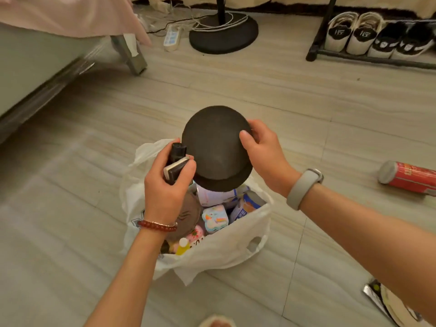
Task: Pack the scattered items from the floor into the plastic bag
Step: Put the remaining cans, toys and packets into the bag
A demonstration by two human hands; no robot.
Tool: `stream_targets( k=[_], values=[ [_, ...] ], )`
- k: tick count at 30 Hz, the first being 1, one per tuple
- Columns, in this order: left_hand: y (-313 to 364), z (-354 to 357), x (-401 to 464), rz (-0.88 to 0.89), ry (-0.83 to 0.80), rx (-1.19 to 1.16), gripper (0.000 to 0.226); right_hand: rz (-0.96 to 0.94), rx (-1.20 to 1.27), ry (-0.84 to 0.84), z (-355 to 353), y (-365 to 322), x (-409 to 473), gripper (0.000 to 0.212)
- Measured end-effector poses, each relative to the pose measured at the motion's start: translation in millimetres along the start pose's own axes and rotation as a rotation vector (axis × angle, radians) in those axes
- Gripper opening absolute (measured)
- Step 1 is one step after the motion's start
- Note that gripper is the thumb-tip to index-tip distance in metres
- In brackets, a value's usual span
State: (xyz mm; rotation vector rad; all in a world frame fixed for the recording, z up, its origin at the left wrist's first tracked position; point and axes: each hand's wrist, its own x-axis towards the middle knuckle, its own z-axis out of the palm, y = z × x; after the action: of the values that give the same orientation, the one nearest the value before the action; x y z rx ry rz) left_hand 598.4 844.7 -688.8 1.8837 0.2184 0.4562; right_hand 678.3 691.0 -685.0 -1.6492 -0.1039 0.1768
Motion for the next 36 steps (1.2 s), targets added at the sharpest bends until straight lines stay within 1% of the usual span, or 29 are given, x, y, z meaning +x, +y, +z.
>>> stream_targets(
  k=[1,2,3,4,5,6,8,9,11,12,13,14,17,19,21,23,25,27,30,32,34,35,36],
  values=[
    [-8,-3,-1,-0.028,-0.018,0.051,0.047,0.027,-0.057,-0.055,7,9,-2,0.021],
    [-18,-5,-2,-0.077,-0.044,0.135,0.047,0.04,-0.224,-0.129,12,21,-6,0.027],
    [-29,-4,-3,-0.142,-0.077,0.238,0.048,0.045,-0.462,-0.206,15,34,-12,0.033],
    [-40,-3,-5,-0.183,-0.12,0.343,0.051,0.048,-0.688,-0.247,15,46,-17,0.039],
    [-53,-1,-9,-0.176,-0.172,0.44,0.054,0.042,-0.852,-0.251,13,56,-23,0.043],
    [-63,2,-14,-0.142,-0.233,0.532,0.057,0.007,-0.961,-0.229,10,63,-29,0.045],
    [-79,9,-26,-0.1,-0.331,0.709,0.067,-0.066,-1.087,-0.162,0,73,-38,0.047],
    [-84,12,-32,-0.084,-0.356,0.781,0.072,-0.037,-1.119,-0.139,-7,77,-41,0.049],
    [-88,18,-38,-0.054,-0.352,0.867,0.078,0.142,-1.084,-0.139,-21,86,-43,0.049],
    [-88,20,-38,-0.047,-0.332,0.892,0.08,0.219,-1.042,-0.15,-26,89,-43,0.04],
    [-87,24,-37,-0.038,-0.31,0.915,0.08,0.255,-0.998,-0.152,-30,91,-44,0.029],
    [-83,27,-34,-0.023,-0.292,0.94,0.079,0.246,-0.948,-0.135,-33,91,-45,0.024],
    [-72,41,-26,0.015,-0.323,0.957,0.067,0.114,-0.842,-0.003,-43,83,-45,0.027],
    [-65,51,-23,0.017,-0.35,0.923,0.065,0.014,-0.807,0.074,-45,76,-45,0.026],
    [-58,59,-21,0.039,-0.326,0.853,0.064,-0.043,-0.73,0.119,-46,70,-45,0.026],
    [-52,64,-23,0.096,-0.259,0.754,0.061,-0.027,-0.627,0.096,-47,68,-42,0.024],
    [-44,72,-27,0.166,-0.195,0.663,0.051,0.056,-0.53,0.042,-57,70,-41,0.021],
    [-35,86,-32,0.213,-0.188,0.593,0.044,0.12,-0.51,0.035,-76,78,-44,0.021],
    [-20,115,-42,0.328,-0.248,0.544,0.036,0.224,-0.577,0.079,-115,95,-58,0.026],
    [-10,142,-53,0.424,-0.335,0.514,0.034,0.302,-0.646,0.099,-146,105,-71,0.028],
    [-4,173,-67,0.496,-0.451,0.493,0.035,0.382,-0.752,0.083,-181,115,-87,0.03],
    [-1,190,-76,0.505,-0.527,0.487,0.037,0.429,-0.81,0.069,-199,119,-97,0.031],
    [0,207,-85,0.475,-0.619,0.479,0.038,0.479,-0.856,0.067,-218,123,-108,0.032]
  ],
)
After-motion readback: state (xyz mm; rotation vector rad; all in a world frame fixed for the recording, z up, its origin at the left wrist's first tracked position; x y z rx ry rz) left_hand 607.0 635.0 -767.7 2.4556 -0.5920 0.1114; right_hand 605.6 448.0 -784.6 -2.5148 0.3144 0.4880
